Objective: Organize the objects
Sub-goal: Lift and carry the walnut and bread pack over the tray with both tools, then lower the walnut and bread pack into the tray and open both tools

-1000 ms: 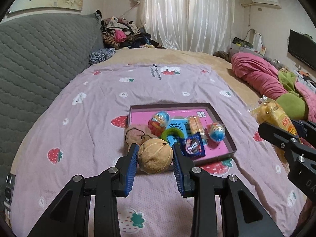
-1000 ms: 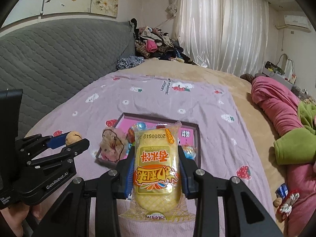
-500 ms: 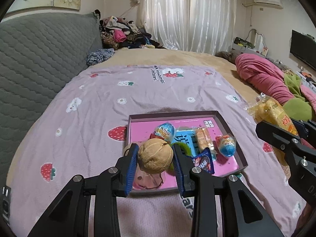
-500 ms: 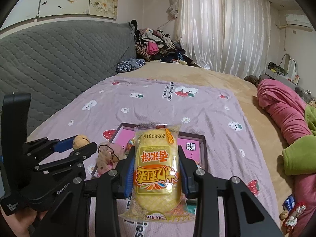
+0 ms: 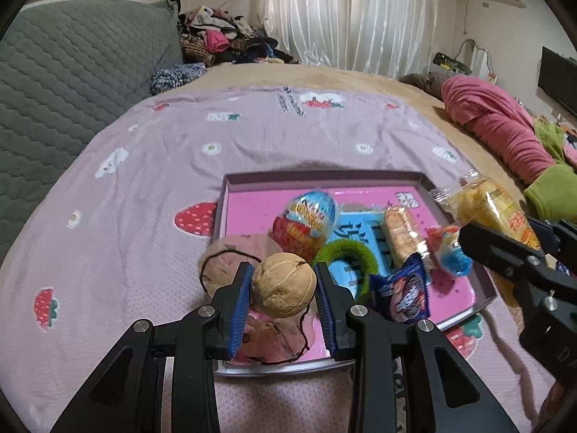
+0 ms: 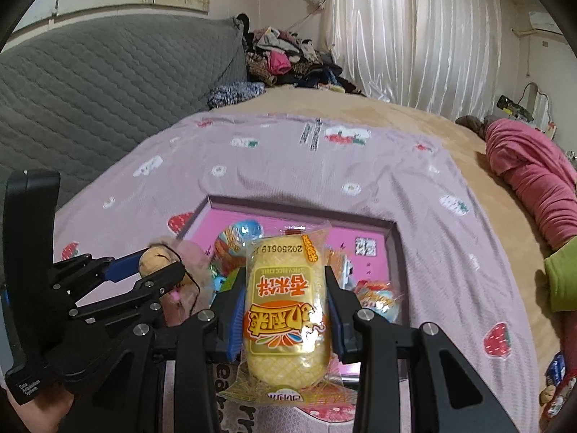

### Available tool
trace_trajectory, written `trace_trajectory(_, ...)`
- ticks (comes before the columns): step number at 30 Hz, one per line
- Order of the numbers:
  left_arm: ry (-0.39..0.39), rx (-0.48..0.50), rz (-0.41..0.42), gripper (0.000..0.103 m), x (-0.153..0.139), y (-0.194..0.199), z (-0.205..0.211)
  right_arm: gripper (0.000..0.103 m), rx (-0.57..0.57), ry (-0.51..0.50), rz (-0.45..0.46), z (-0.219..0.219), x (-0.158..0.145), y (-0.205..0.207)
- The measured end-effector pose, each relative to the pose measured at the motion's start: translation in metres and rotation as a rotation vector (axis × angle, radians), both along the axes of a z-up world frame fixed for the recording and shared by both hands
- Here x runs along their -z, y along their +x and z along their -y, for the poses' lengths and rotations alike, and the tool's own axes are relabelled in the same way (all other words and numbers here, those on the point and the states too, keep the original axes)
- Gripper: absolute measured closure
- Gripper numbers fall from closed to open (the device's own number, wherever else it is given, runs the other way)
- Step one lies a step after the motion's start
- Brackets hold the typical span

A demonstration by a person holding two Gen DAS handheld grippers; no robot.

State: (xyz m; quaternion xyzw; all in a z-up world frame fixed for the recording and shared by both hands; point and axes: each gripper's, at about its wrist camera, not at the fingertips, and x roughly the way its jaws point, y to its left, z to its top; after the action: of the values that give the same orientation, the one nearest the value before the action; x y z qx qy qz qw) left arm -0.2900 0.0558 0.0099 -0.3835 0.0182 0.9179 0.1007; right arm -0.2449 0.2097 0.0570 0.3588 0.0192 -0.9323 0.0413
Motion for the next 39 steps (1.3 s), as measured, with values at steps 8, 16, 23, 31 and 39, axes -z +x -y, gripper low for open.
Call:
trace_trajectory(8,-0.002,-0.006,0.030,0.068,0.029,-0.014,0.002,0.065,0.001,0.006,0.036,0.001,0.036,-0.019)
trace_trajectory(16,-0.004,0.001,0.036,0.068,0.043,-0.020,0.000,0.065,0.013,0.003,0.047,-0.003,0.052,-0.029)
trace_trajectory(23,-0.006,0.001,0.044,0.068,0.054,-0.025,-0.001,0.065,0.027,-0.001,0.070,-0.008,0.067,-0.036)
trace_trajectory(31,-0.024,0.002,0.039,0.068,0.060,-0.027,-0.004,0.065,0.039,-0.021,0.076,-0.014,0.075,-0.040)
trace_trajectory(39,-0.029,-0.004,0.045,0.065,0.066,-0.031,-0.003,0.063,0.045,-0.034,0.077,-0.017,0.075,-0.042)
